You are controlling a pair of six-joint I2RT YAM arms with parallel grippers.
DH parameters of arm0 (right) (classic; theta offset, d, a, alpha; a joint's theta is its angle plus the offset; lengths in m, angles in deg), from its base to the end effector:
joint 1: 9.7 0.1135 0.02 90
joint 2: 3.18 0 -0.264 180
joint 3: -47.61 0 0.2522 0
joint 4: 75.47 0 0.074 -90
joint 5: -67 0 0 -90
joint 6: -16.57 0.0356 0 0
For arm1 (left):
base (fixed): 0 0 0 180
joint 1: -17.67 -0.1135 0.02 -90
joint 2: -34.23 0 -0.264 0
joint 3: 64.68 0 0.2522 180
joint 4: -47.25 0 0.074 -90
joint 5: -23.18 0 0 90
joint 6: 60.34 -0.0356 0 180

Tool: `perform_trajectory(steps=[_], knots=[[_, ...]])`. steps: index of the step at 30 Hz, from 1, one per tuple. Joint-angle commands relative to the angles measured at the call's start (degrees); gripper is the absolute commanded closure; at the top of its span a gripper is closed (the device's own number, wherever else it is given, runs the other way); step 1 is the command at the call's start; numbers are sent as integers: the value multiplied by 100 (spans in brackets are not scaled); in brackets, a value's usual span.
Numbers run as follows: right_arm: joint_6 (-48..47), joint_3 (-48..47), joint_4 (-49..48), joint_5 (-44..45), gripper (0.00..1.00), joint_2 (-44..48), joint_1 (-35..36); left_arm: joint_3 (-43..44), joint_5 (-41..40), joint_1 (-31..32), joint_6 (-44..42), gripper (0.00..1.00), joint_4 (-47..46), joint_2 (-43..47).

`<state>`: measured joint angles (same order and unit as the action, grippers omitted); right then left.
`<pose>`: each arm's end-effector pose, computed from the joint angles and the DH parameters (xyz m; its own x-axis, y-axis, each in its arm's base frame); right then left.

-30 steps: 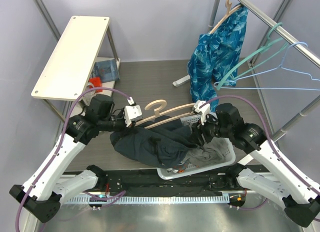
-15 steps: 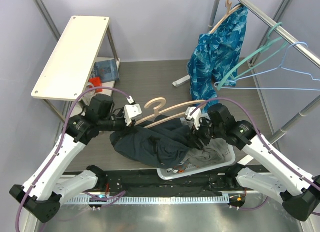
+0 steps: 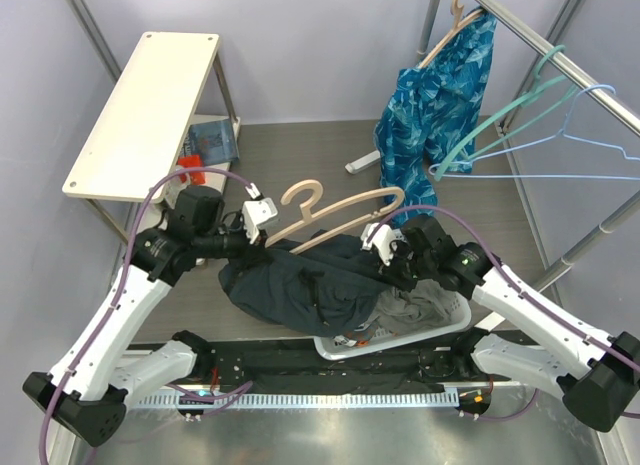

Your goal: Place the shorts on the hanger

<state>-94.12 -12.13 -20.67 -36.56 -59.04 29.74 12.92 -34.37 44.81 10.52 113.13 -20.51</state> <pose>0.1429 0.1284 0.2648 -0.3023 -0.6934 -0.6541 -0.8963 0.4403 -0.0525 0.1480 -0.0973 0.3561 -0.3329 0.4816 -0.8107 0.8925 0.4383 -0.1061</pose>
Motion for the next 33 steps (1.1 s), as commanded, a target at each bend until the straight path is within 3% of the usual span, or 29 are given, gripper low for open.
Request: perform_trajectory(steps=[1,6,12,18,25,33], knots=[[-32,-174,-202,626,99,250,-33,217,122,-199,-28,100,113,183],[179,-526,45,732,99,681,-541,296,499,-647,-520,100,885,525],[170,-781,308,592,99,427,-1332,428,798,-912,-1450,100,1669,1025],[355,-939,343,565,99,163,-1816,490,606,-912,-2225,100,2487,1334],[364,-1431,669,425,99,294,-1843,630,139,-912,-3384,100,3322,1072],[92,-1897,1125,346,99,347,-1852,727,-396,-912,-3070,100,3191,553]])
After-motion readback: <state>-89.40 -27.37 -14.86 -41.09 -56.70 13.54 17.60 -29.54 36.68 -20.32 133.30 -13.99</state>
